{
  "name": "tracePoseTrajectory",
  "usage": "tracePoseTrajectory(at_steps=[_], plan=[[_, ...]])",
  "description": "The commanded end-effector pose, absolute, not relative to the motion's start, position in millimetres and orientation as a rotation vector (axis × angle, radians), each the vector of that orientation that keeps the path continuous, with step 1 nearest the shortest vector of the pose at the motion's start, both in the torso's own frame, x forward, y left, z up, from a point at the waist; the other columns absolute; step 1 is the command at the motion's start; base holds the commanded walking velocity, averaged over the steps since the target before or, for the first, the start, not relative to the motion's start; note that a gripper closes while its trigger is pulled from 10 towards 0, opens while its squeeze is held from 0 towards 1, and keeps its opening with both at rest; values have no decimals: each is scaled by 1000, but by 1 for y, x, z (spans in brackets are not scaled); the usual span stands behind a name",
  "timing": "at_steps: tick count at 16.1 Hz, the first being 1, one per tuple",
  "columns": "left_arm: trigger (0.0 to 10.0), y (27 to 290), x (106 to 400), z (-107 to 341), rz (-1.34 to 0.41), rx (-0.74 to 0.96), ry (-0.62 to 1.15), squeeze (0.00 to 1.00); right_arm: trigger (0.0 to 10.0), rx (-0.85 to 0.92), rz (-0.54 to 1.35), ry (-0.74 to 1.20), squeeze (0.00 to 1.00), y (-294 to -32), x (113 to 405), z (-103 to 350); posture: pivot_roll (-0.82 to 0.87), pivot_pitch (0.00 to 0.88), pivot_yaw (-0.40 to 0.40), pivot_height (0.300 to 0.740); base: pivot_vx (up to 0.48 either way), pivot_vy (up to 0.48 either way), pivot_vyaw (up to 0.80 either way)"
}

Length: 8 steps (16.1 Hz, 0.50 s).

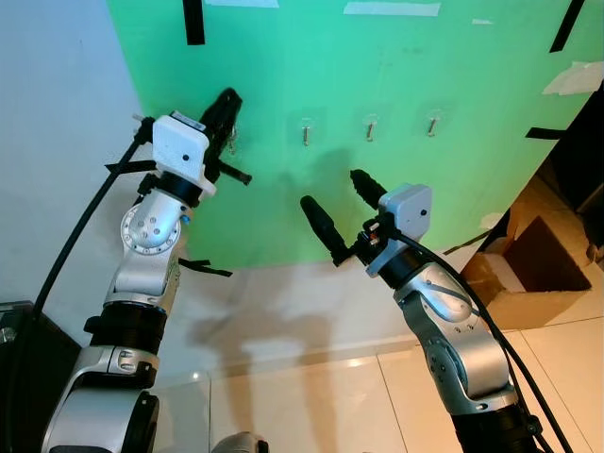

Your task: Hang keys on a hook

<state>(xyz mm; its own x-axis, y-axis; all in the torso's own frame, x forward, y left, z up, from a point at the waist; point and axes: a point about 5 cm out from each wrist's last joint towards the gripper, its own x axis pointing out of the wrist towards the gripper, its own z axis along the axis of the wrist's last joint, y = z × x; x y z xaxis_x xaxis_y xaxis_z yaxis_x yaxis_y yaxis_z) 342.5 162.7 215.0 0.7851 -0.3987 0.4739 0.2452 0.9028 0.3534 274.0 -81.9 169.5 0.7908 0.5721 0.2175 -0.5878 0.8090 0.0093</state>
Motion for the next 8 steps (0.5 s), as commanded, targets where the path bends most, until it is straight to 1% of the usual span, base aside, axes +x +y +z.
tracePoseTrajectory(at_steps=[1, 8], plan=[[10000, 165, 343, 208, -352, 270, -540, 0, 10000, 63, 617, -217, 0, -84, 273, 170, 11, 0, 5, 740, 0, 0, 0], [10000, 171, 340, 198, -356, 258, -496, 0, 10000, 62, 631, -215, 0, -79, 272, 170, 20, 0, 2, 740, 0, 0, 0]])
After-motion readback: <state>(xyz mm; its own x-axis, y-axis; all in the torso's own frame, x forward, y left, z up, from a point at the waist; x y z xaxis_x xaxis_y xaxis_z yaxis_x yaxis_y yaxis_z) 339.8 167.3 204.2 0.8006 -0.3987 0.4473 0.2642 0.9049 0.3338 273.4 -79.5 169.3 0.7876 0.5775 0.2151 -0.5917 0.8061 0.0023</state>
